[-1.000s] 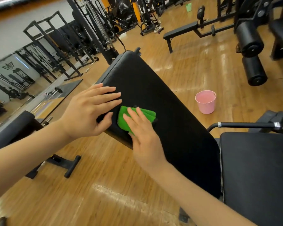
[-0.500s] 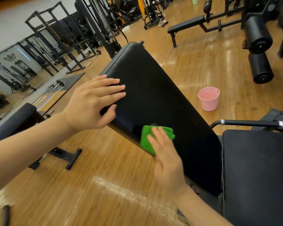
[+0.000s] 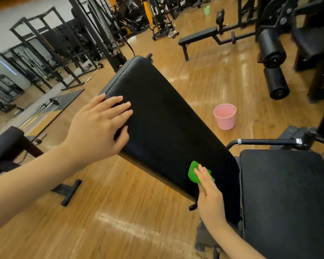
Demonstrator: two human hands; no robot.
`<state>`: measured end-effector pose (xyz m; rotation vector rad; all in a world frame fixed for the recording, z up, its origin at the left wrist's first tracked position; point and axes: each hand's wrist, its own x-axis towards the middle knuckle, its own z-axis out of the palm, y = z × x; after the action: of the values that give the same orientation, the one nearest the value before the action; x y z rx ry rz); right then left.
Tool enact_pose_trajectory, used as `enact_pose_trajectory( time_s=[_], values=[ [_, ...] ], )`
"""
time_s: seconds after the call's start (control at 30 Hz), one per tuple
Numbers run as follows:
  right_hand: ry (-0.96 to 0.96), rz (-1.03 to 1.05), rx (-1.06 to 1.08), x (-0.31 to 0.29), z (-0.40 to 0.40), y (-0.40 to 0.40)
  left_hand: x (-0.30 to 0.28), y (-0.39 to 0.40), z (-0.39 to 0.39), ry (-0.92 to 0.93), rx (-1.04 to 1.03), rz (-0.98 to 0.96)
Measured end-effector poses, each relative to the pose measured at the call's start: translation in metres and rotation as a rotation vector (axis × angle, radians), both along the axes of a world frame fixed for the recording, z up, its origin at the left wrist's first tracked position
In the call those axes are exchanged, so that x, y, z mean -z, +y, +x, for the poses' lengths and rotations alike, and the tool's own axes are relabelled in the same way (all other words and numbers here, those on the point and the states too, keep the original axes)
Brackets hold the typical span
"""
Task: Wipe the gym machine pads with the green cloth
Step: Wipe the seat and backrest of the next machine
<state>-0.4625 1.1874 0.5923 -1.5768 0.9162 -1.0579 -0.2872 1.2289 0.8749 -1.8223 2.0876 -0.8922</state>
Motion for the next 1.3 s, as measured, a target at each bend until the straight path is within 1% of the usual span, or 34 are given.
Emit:
enact_pose_trajectory(
  time_s=[0.03,0.1,0.17,0.23,0.3,0.37,0.43,0.47,0.53,0.57,0.6,0.67,0.73,0.77,0.8,0.83,0.93,1.0,1.07,1.1,1.13,1.17,1.27,1.3],
  values=[
    [-0.048,-0.004,0.014,-0.015,0.004,-0.003,0.005,-0.001,-0.008,-0.077,-0.073,0.027],
    [-0.118,-0.106,0.041,-0.053,0.015,-0.013,0.019,-0.007,-0.028,-0.168,-0.182,0.101],
    [-0.118,-0.254,0.01,-0.088,0.032,-0.023,0.027,-0.011,-0.04,-0.234,-0.285,0.143],
    [-0.091,-0.37,-0.061,-0.107,0.046,-0.028,0.028,-0.011,-0.042,-0.259,-0.317,0.148],
    [-0.054,-0.487,-0.091,-0.099,0.051,-0.033,0.031,-0.011,-0.038,-0.284,-0.307,0.149],
    [0.005,-0.536,-0.085,-0.065,0.045,-0.041,0.034,-0.011,-0.034,-0.287,-0.29,0.107],
    [0.071,-0.468,-0.053,-0.018,0.029,-0.047,0.037,-0.013,-0.041,-0.285,-0.3,0.07],
    [0.092,-0.385,-0.035,0.006,0.019,-0.048,0.041,-0.013,-0.044,-0.27,-0.319,0.073],
    [0.125,-0.119,0.01,0.043,-0.004,-0.047,0.049,-0.016,-0.05,-0.261,-0.373,0.05],
    [0.148,0.019,0.02,0.056,-0.013,-0.045,0.051,-0.017,-0.054,-0.271,-0.398,0.037],
    [0.153,0.112,0.028,0.062,-0.019,-0.044,0.055,-0.019,-0.055,-0.262,-0.399,0.009],
    [0.109,0.186,0.083,0.059,-0.02,-0.047,0.06,-0.021,-0.054,-0.245,-0.404,-0.024],
    [-0.03,0.233,0.133,0.03,-0.008,-0.055,0.062,-0.023,-0.055,-0.247,-0.411,-0.034],
    [-0.098,0.22,0.135,0.008,0.0,-0.059,0.063,-0.023,-0.056,-0.242,-0.42,-0.03],
    [-0.147,0.167,0.121,-0.016,0.01,-0.061,0.063,-0.023,-0.056,-0.23,-0.431,-0.027],
    [-0.172,0.066,0.094,-0.04,0.021,-0.063,0.064,-0.024,-0.057,-0.228,-0.442,-0.024],
    [-0.145,-0.329,-0.011,-0.09,0.052,-0.063,0.065,-0.024,-0.058,-0.213,-0.443,-0.03],
    [-0.119,-0.474,-0.068,-0.094,0.062,-0.067,0.066,-0.024,-0.058,-0.202,-0.437,-0.033],
    [-0.097,-0.535,-0.071,-0.072,0.059,-0.08,0.068,-0.025,-0.059,-0.197,-0.43,-0.048],
    [-0.078,-0.519,-0.05,-0.053,0.053,-0.087,0.07,-0.025,-0.059,-0.201,-0.432,-0.057],
    [-0.051,-0.457,-0.025,-0.031,0.045,-0.093,0.072,-0.025,-0.06,-0.207,-0.434,-0.07],
    [-0.022,-0.347,-0.003,-0.008,0.035,-0.097,0.074,-0.025,-0.06,-0.214,-0.436,-0.083],
    [0.077,0.144,0.072,0.054,-0.002,-0.098,0.079,-0.027,-0.062,-0.226,-0.448,-0.105],
    [0.113,0.264,0.094,0.068,-0.012,-0.098,0.081,-0.028,-0.063,-0.213,-0.444,-0.11]
  ],
)
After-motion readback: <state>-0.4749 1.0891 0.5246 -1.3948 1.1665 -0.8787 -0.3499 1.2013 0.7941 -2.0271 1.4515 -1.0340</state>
